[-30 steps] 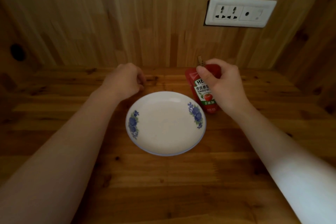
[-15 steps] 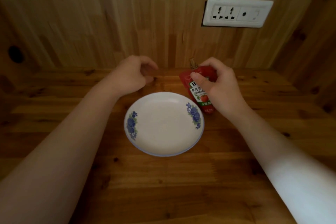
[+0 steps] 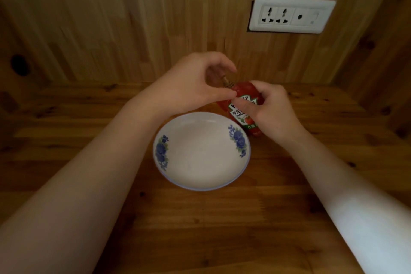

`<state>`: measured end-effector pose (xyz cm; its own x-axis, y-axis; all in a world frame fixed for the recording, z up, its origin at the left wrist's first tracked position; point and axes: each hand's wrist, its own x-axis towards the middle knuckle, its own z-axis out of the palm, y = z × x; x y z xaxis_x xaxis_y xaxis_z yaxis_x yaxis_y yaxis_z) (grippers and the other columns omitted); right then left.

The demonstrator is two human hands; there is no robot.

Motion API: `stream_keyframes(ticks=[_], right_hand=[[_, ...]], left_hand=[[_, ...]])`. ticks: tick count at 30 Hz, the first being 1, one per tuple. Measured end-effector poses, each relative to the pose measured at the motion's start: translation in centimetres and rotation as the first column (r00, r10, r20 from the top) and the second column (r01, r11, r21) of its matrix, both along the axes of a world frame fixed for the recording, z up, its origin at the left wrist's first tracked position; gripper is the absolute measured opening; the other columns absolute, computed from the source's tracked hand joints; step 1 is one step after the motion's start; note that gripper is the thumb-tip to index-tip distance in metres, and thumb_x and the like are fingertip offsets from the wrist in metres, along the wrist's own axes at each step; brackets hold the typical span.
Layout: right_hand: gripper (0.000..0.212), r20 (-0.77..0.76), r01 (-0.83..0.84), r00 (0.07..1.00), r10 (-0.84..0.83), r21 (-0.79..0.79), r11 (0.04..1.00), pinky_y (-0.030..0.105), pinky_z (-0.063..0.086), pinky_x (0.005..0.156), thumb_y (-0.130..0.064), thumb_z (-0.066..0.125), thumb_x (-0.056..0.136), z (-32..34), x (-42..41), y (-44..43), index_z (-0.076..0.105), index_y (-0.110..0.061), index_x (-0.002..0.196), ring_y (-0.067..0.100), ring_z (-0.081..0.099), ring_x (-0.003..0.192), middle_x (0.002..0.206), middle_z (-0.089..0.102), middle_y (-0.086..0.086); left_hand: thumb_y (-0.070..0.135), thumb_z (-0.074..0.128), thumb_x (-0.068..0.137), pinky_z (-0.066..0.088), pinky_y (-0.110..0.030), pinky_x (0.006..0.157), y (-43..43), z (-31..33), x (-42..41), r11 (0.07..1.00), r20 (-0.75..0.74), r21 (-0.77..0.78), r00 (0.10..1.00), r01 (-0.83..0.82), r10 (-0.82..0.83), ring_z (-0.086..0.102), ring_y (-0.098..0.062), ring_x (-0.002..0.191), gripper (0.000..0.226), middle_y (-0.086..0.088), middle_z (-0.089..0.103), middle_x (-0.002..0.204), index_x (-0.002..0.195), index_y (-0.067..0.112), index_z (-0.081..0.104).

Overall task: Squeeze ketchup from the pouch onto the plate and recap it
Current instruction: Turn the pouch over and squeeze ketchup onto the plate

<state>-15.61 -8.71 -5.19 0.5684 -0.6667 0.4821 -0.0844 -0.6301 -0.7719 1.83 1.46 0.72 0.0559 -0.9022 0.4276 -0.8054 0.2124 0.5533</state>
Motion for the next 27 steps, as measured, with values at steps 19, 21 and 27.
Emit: stream_keyframes(ticks=[19, 21, 27], right_hand=[[0.019, -0.009, -0.077, 0.997, 0.077, -0.066, 0.995, 0.034, 0.061, 0.071, -0.025, 0.085, 0.085, 1.1, -0.3, 0.1, 0.068, -0.028, 0.095, 0.01, 0.075, 0.083, 0.086, 0.076, -0.008], [0.019, 0.001, -0.104, 0.995, 0.104, -0.007, 0.995, 0.03, 0.061, 0.07, -0.025, 0.085, 0.086, 1.1, -0.4, 0.0, 0.07, -0.03, 0.096, 0.009, 0.077, 0.084, 0.088, 0.078, -0.007], [0.036, 0.07, -0.166, 0.985, 0.156, 0.187, 0.968, 0.023, 0.061, 0.07, -0.05, 0.088, 0.076, 1.0, -1.0, -0.4, 0.072, -0.032, 0.103, 0.012, 0.08, 0.09, 0.101, 0.081, -0.009]], left_hand=[[0.038, 0.079, 0.08, 0.053, -0.017, 0.073, -0.3, -0.3, -1.5, 0.99, 0.047, -0.111, 0.995, -0.085, 0.091, 0.066, 0.003, 0.081, 0.01, 0.02, 0.071, 0.081, 0.089, 0.036, 0.077], [0.037, 0.08, 0.079, 0.055, -0.015, 0.068, -0.3, -0.1, -1.4, 0.988, 0.005, -0.105, 0.993, -0.116, 0.117, 0.067, 0.003, 0.076, 0.009, 0.018, 0.072, 0.08, 0.088, 0.034, 0.078], [0.037, 0.081, 0.079, 0.05, -0.006, 0.059, -0.3, 0.2, -1.1, 0.975, -0.101, -0.09, 0.976, -0.204, 0.195, 0.067, 0.007, 0.075, 0.008, 0.02, 0.069, 0.081, 0.084, 0.036, 0.074]])
